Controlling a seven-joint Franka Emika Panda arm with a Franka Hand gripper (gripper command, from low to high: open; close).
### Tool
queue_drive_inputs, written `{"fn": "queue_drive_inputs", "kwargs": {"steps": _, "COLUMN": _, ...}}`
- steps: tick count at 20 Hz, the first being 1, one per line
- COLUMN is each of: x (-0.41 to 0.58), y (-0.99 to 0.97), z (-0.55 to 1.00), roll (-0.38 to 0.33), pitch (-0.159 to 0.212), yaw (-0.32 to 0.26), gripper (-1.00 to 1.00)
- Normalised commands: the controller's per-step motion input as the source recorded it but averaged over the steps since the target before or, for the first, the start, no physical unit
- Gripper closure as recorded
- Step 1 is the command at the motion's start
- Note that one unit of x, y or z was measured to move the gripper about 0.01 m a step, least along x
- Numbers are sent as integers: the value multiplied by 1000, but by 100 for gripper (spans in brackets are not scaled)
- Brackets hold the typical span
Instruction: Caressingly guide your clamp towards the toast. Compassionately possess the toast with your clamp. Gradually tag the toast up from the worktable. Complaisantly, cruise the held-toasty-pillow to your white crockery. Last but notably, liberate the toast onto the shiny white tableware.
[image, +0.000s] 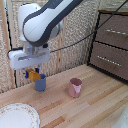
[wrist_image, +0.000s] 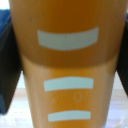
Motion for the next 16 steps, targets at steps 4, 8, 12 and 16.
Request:
{"fn": "queue_drive_inputs", "kwargs": {"steps": 4, "x": 0, "y": 837, "z": -554, "roll": -158, "pitch": 0, "yaw": 0, "gripper": 100}}
{"fn": "queue_drive_inputs", "kwargs": {"steps": 8, "x": 4, "y": 661, "z": -592, "roll": -192, "pitch": -5, "yaw": 19, "gripper": 100}}
{"fn": "queue_drive_inputs", "kwargs": {"steps": 12, "x": 39, "y": 546, "z": -474, "roll": -208, "pitch": -50, "yaw": 34, "gripper": 100}}
{"fn": "queue_drive_inputs", "kwargs": {"steps": 16, "x": 56, "y": 577, "z": -341, "roll": -154, "pitch": -95, "yaw": 29, "gripper": 100}}
